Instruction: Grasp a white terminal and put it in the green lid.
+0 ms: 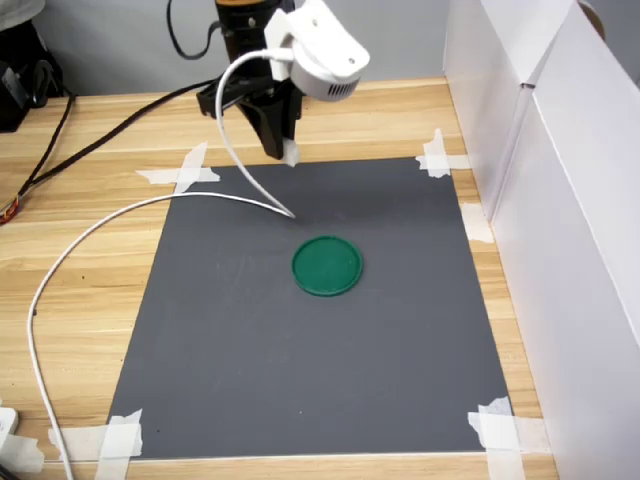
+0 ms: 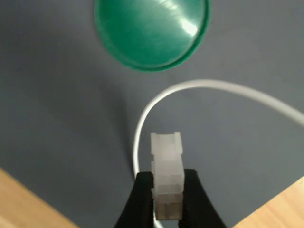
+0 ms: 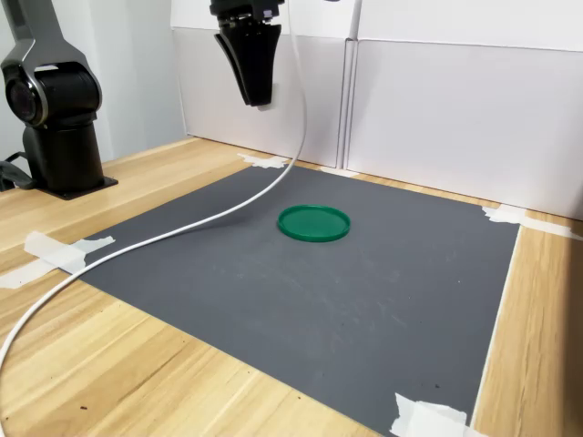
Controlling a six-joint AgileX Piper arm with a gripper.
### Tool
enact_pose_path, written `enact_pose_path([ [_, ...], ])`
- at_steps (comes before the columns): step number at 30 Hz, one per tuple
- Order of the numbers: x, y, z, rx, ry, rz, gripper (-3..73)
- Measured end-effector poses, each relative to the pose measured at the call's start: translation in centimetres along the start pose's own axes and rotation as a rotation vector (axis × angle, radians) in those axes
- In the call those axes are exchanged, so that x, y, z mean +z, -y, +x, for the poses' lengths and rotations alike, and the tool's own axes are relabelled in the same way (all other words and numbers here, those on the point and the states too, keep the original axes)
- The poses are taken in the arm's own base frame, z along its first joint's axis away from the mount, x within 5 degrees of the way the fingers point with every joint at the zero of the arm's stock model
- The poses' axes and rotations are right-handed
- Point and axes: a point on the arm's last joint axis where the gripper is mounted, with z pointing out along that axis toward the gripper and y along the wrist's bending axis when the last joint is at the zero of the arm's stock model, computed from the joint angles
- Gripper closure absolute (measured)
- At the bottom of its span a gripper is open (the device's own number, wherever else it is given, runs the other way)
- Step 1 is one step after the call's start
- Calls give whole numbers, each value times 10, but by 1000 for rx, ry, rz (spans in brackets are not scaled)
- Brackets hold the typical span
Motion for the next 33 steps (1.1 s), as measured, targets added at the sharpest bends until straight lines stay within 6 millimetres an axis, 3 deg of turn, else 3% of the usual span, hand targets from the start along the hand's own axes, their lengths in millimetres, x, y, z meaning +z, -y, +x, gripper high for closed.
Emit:
enact_pose_path([
  [6, 26, 22, -21, 57, 7, 6, 610],
  [14, 74, 30, -31, 21, -23, -67, 610],
  [26, 105, 5, -55, -47, -65, -118, 610],
  [33, 118, 6, -53, -42, -140, -87, 610],
])
